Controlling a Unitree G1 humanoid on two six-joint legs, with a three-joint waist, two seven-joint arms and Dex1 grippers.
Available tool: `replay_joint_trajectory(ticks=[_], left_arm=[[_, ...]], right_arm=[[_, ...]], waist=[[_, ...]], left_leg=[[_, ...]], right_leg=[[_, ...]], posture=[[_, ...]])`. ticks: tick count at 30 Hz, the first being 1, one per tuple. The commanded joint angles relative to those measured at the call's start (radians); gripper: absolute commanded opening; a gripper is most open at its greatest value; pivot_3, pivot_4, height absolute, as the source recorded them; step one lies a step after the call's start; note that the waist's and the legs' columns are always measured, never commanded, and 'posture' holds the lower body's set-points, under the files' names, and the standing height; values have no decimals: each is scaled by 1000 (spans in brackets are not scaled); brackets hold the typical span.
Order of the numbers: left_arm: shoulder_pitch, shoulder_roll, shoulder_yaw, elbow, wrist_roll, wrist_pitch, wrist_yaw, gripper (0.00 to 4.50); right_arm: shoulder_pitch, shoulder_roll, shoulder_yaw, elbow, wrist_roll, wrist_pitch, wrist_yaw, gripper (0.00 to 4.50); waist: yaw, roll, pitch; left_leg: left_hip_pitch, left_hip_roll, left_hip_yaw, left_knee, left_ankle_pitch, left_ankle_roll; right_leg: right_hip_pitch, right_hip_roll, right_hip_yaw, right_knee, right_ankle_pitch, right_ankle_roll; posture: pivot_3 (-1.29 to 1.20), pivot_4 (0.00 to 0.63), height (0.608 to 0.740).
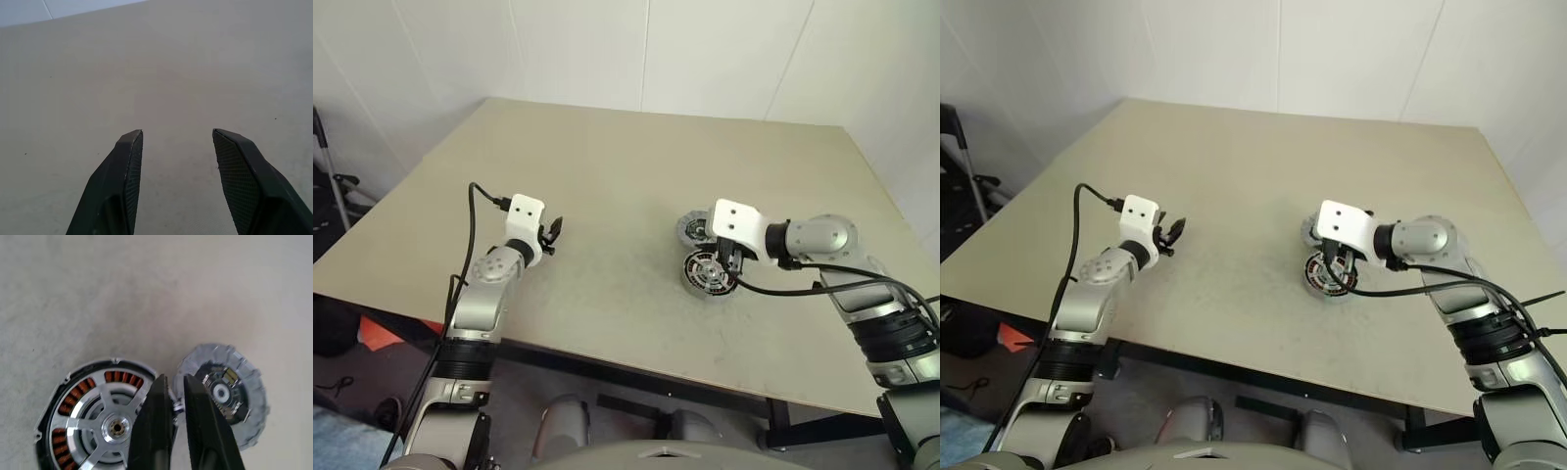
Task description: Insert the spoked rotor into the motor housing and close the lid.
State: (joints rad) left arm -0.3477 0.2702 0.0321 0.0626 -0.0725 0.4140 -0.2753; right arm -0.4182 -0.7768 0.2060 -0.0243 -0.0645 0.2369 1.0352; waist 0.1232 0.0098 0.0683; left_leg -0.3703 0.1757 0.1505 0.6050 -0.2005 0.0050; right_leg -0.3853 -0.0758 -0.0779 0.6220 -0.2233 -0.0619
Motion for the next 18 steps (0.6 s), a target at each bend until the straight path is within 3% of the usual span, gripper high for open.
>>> replay_joint_trajectory(ticks=[1, 10, 18], left_arm=[[-11, 11, 4, -40, 0, -11, -4, 2414], [-20, 13, 2, -28, 3, -16, -8, 2414], [-26, 8, -2, -19, 4, -21, -7, 2414]], right_arm=[[-6, -13, -22, -13, -2, 5, -15, 24], [64, 0, 40, 111, -77, -64, -63, 24], [4, -44, -39, -58, 46, -33, 28, 24]], waist=[[-4, 0, 0], [-2, -3, -4], [-1, -2, -4]], left_leg=[[0, 0, 0, 0, 0, 0], [5, 0, 0, 0, 0, -1], [12, 0, 0, -1, 0, -1]], right_leg=[[0, 0, 0, 0, 0, 0], [5, 0, 0, -1, 0, 0], [13, 0, 0, -2, -4, 7]], posture=[[0, 0, 740], [0, 0, 740], [0, 0, 740]])
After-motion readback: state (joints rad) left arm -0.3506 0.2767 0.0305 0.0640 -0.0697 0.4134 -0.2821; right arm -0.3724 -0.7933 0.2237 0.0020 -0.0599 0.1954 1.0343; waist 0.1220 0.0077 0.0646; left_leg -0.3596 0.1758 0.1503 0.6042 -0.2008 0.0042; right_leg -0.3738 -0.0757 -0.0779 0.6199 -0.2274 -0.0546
